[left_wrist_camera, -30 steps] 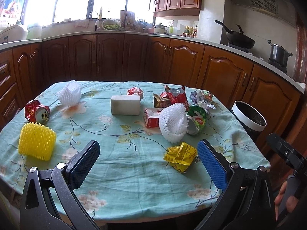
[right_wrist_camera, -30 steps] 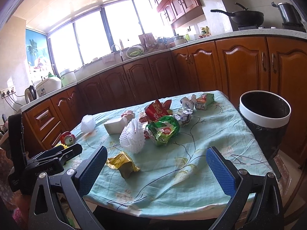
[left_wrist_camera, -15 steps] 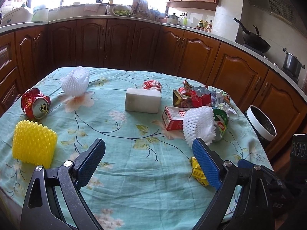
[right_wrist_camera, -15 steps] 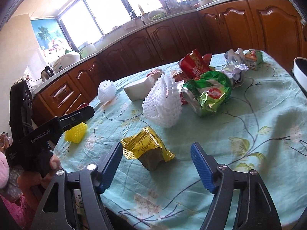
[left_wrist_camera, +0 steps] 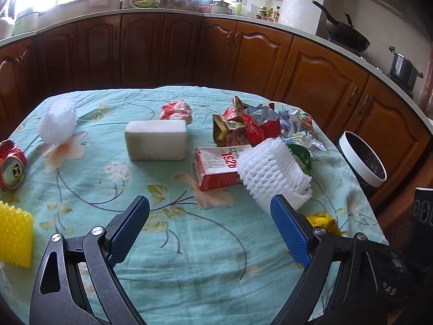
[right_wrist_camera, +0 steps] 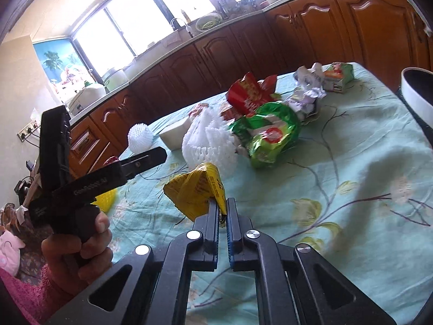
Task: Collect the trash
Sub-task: 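Grasp the yellow wrapper with the right tool while the left tool grasps the white foam net, then carry the yellow wrapper and foam net with both tools over the black bin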
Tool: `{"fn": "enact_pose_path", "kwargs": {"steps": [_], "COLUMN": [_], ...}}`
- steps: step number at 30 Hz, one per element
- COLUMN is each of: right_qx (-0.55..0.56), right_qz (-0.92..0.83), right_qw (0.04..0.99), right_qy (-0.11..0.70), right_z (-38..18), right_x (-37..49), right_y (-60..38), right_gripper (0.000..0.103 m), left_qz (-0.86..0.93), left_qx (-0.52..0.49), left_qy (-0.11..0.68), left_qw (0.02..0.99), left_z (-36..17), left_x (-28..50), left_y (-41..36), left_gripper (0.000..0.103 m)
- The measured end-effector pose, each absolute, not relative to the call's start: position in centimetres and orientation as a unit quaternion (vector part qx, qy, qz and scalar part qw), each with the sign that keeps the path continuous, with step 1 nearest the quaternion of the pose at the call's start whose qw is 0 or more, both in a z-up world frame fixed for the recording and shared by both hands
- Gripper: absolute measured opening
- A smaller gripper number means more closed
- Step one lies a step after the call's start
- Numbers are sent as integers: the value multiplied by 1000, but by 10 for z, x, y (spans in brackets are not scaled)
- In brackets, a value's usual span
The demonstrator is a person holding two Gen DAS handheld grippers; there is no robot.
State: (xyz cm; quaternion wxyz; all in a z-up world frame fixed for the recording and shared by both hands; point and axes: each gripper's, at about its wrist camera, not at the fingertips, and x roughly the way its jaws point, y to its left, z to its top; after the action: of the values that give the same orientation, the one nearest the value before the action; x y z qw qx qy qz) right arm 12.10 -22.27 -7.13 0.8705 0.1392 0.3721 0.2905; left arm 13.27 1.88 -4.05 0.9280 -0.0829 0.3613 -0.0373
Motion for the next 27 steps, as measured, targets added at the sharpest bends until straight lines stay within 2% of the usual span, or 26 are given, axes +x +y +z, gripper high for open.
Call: {"fn": "enact_pose_path", "kwargs": {"steps": [6,8,10,11,13,14,15,19,27], "right_qx": [152,157,156,157,163,167,170,179,185], "right_qz": [254,245,237,234,229,225,222,211,178], "right_qw": [883,884,887,888,888,888,889,894,909], "right_qy": [364,365,364,364,365,364,363,353,328], "right_z": [-67,-69,-70,-71,-71,-71,-71,-66,-49], "right_x": [115,113,110,110,110,109,109,109,111], "right_y": [-264,-275,-284,-287,-292,-298,-302,-316,-347], "right_gripper": [5,5,5,5,5,5,5,5,5], "left_qz": [-58,-58,-74,-81,-94,-94,-95,-112,-144], "left_qx": [-75,-67,-70,-70,-68,-63,-56,-57,-53], "left_qy": [393,406,422,427,432,428,425,411,353], "left_qw": [915,909,901,898,895,896,899,903,923], "left_z": [-57,-65,-72,-75,-78,-76,-73,-57,-2], "left_x": [164,171,175,176,176,174,172,158,133], "left_y": [-15,-24,-30,-33,-39,-42,-44,-47,-57], "left_gripper": [93,83,61,56,28,25,17,11,10]}}
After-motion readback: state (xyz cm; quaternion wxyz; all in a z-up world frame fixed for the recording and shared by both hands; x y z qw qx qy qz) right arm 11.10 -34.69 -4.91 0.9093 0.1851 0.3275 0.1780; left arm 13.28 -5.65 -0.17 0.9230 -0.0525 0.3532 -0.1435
